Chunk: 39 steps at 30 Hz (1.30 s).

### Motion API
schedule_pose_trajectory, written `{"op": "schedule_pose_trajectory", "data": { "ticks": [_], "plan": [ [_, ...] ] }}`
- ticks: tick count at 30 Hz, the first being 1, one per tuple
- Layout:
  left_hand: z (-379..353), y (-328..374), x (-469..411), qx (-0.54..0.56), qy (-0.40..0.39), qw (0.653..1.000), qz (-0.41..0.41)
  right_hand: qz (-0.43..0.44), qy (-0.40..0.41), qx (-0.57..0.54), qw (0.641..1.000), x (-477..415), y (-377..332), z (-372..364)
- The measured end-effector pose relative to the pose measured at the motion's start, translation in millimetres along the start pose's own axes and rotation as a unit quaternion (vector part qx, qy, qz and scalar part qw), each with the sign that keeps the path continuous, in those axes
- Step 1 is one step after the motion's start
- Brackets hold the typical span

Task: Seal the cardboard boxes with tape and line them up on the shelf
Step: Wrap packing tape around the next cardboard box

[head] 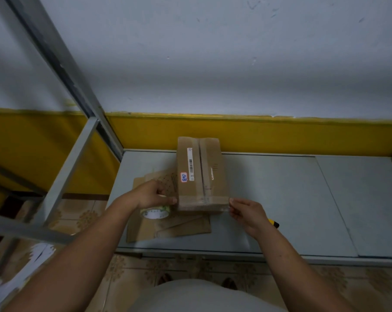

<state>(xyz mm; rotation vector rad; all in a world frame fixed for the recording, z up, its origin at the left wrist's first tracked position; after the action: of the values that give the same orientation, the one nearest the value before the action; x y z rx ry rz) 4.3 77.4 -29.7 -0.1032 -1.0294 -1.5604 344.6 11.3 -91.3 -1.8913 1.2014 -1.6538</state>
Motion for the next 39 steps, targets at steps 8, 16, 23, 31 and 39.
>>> {"op": "schedule_pose_trajectory", "data": {
  "ticks": [8,16,23,31,39],
  "plan": [
    [-15,21,-1,-0.015,0.031,0.998,-0.043,0.012,0.016,0.001,1.0,-9,-24,-3],
    [-44,44,0,0.053,0.083,0.993,-0.068,-0.033,0.036,0.088,0.995,-23,-52,7],
    [-40,39,0,0.03,0.082,0.994,-0.06,0.191,0.134,0.289,0.929,-14,-44,4],
    [-36,38,-1,0.019,0.076,0.995,-0.064,0.238,0.107,0.406,0.876,-13,-39,-13],
    [-68,53,5,0.065,0.089,0.992,-0.058,0.108,0.02,0.348,0.931,-10,-73,-36]
  ]
}}
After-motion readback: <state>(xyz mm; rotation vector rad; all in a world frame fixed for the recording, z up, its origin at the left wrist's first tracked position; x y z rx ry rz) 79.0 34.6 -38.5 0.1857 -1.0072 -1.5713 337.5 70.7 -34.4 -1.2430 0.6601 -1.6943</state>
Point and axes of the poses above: each hand's wrist, its own x-axis away from the middle knuckle, its own z-axis out of the back of the hand, y = z × x, the point moved 1 cm from there along -x, towards the middle knuckle, and after that the axes turned 5 degrees about -y, right-handed, at the moved point
